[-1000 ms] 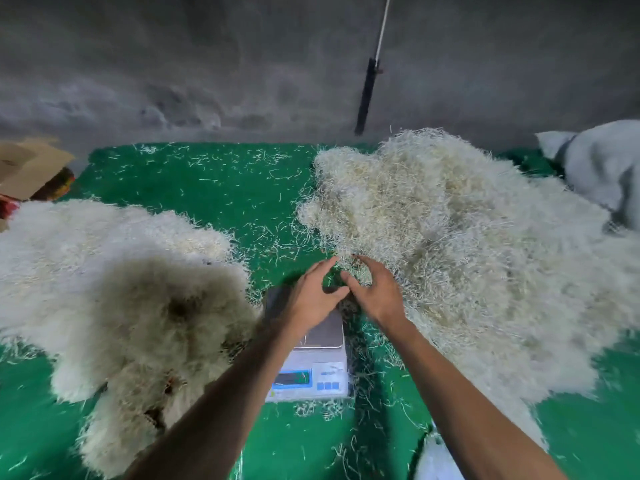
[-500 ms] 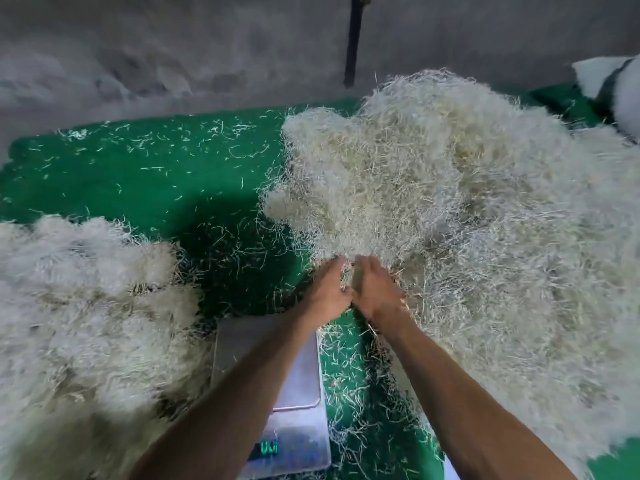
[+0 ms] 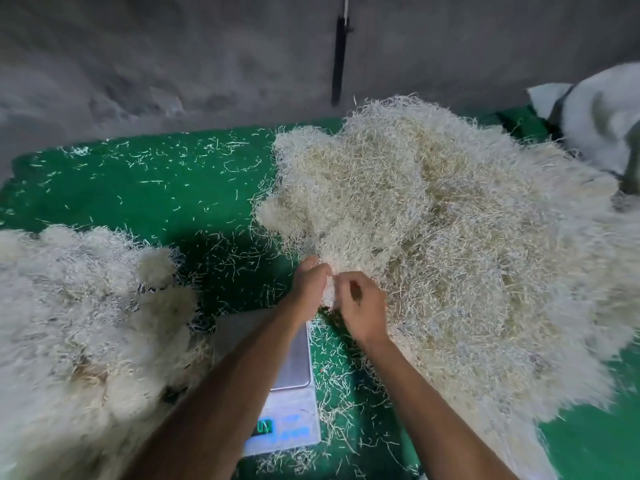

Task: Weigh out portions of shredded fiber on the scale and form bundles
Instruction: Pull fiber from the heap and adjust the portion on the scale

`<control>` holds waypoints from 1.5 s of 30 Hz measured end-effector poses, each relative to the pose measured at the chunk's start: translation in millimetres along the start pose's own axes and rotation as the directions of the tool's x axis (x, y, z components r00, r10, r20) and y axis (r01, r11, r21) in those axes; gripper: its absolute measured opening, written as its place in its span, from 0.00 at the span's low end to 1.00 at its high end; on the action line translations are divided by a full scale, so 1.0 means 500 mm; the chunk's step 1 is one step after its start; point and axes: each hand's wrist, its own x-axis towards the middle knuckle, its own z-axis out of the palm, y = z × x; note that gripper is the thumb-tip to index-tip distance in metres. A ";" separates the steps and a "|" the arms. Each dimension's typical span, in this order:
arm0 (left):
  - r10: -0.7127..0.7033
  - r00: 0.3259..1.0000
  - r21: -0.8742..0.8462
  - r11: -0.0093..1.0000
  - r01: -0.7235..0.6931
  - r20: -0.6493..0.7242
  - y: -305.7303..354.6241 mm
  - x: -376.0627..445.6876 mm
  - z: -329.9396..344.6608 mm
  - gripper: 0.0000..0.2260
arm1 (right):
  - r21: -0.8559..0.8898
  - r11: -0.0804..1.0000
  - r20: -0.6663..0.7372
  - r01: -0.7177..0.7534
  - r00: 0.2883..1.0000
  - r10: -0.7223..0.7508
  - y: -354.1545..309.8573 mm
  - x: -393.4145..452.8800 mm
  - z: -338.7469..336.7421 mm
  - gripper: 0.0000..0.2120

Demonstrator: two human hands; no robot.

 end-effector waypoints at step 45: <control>0.171 0.985 0.076 0.982 -0.172 0.015 0.140 -0.305 -0.248 0.50 | 0.785 0.243 0.232 -0.569 0.635 0.737 -0.243 0.048 -0.154 0.17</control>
